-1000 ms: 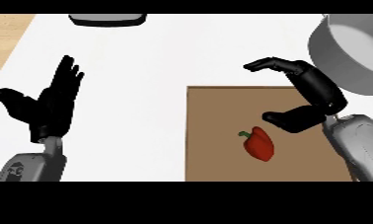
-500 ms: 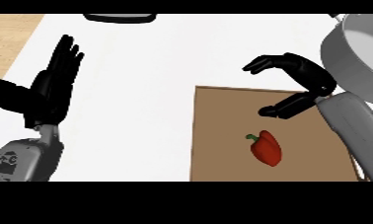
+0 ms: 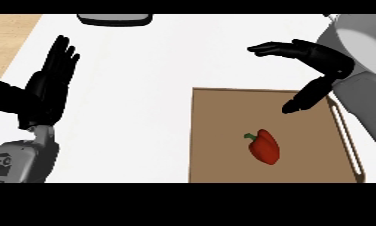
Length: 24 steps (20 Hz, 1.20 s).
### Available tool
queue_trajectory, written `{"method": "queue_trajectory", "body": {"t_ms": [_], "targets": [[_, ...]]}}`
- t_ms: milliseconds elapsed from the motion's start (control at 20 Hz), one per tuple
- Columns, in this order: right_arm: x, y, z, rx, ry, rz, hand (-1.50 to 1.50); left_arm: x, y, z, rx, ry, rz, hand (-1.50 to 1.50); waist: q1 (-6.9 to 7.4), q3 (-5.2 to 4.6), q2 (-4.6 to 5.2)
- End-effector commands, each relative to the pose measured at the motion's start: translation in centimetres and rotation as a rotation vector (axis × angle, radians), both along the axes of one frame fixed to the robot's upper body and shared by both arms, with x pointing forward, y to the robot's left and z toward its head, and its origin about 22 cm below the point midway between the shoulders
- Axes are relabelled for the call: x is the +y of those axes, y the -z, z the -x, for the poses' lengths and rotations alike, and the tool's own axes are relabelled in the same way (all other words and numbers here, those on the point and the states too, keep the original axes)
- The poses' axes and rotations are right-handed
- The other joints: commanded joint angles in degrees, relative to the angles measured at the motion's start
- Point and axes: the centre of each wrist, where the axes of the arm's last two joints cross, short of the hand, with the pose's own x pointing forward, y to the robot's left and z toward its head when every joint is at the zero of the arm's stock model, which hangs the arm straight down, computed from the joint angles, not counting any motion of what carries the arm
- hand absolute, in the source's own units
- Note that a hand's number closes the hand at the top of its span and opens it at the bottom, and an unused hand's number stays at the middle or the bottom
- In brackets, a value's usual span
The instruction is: Pick the bell pepper from the tray and place it in the pot
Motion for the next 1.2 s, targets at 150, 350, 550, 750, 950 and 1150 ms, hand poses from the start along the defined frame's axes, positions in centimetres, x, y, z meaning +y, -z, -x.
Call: {"method": "queue_trajectory", "body": {"t_ms": [150,350,550,750,950,1150], "targets": [[2.3,-3.0,1.2,-0.026,-0.295,0.393,-1.5,0.5,-0.6,0.6,0.018,-0.006,0.001,0.0,-0.64,-0.08,-0.71],[5.3,-2.3,3.3,-0.117,-0.356,0.56,-1.5,1.6,0.3,1.5,0.007,-0.035,-0.012,0.0,-1.3,-0.12,-0.92],[5.0,-2.2,4.8,-0.113,-0.381,0.685,-1.5,0.5,-0.6,0.8,0.017,-0.032,-0.002,0.0,-1.98,-0.07,-0.72],[5.9,-0.1,5.6,-0.105,-0.376,0.687,-1.5,-0.1,0.1,1.3,0.006,-0.029,-0.005,0.0,-1.67,-0.05,-0.52],[5.0,0.9,7.4,-0.091,-0.367,0.692,-1.5,1.4,-0.4,2.4,0.008,-0.04,0.001,0.0,-1.71,-0.05,-0.63],[8.0,0.9,8.4,-0.125,-0.368,0.737,-1.5,1.4,0.3,0.6,-0.002,-0.03,0.001,0.0,-1.95,-0.08,-0.55]]}}
